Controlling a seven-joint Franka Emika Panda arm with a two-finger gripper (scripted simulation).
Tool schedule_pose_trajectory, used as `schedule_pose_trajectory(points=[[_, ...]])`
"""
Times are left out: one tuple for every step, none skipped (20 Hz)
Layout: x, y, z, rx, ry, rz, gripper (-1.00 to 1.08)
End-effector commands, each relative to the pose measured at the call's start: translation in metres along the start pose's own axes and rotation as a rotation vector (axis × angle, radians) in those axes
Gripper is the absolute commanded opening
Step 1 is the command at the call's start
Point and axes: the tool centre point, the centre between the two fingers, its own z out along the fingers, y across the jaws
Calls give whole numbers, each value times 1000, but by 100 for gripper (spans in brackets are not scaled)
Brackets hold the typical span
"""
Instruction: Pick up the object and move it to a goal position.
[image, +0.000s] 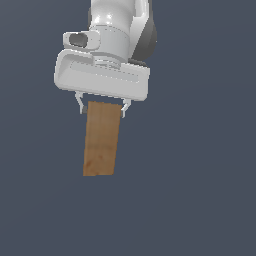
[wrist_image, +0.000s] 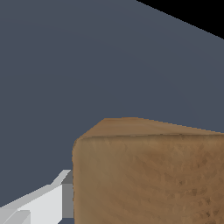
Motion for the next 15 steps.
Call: schedule_pose_trajectory(points=[[16,0,-17,-5,57,-47,-100],[19,-1,-21,-4,71,-61,-100],[22,-1,-24,-4,83,-74,-100],[24,-2,-27,-4,93,-85,-100],[26,-3,-30,-3,102,-94,-100],[28,-3,-32,-3,110,-103,-100],[29,-4,-34,-3,117,-110,-100],[30,-4,-36,-2,122,-116,-100],[31,-5,-37,-2,127,-120,-100],[32,-5,-38,-1,130,-124,-100],[32,-5,-39,-1,133,-127,-100],[32,-6,-39,0,135,-128,-100],[32,-6,-40,0,136,-129,-100],[32,-6,-40,1,136,-130,-100],[32,-6,-40,1,136,-130,-100]])
